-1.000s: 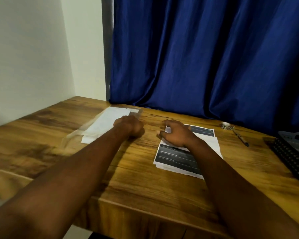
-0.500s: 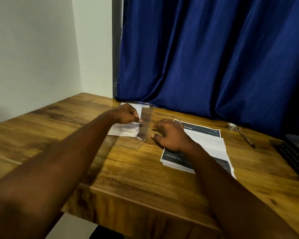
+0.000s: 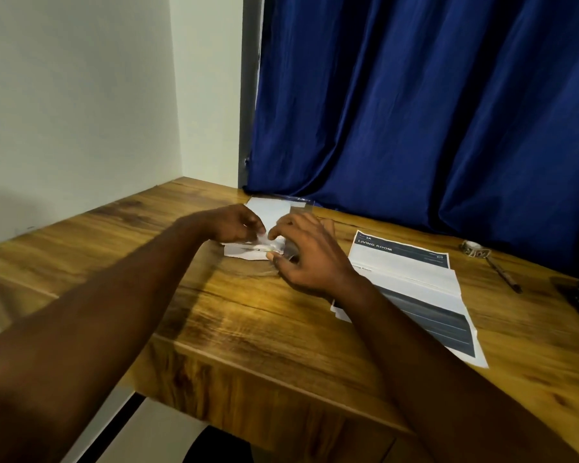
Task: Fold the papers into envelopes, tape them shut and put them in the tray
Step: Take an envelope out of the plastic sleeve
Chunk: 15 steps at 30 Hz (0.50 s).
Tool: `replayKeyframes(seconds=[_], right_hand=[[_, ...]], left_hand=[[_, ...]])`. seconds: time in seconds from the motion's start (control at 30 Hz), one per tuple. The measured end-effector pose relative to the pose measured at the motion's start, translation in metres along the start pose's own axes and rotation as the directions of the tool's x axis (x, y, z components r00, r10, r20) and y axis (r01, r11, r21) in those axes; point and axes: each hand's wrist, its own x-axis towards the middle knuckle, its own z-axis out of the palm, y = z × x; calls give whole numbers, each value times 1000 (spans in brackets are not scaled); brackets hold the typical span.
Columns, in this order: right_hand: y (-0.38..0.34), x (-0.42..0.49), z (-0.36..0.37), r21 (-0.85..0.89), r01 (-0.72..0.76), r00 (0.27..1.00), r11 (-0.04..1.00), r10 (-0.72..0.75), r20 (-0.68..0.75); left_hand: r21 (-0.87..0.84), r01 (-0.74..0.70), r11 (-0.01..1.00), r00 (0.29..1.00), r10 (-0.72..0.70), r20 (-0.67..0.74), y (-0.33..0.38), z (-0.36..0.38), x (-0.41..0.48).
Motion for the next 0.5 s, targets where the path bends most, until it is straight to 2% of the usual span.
replayKeyframes(seconds=[0.13,0.33,0.5], right_hand=[[-9,11,-1,-109,-28,999,994,24,-43],[-21,32,7,-279,-219,967,935,246,63],[-23,40,15,-424,-250,953,870,298,50]], left_hand=[[-49,-20,999,995,15,-100,9,-2,-4],[-27,-84,996,972,76,-221,10,4,-5],[-21,-126,992,949,114,-295,7,6,-5]])
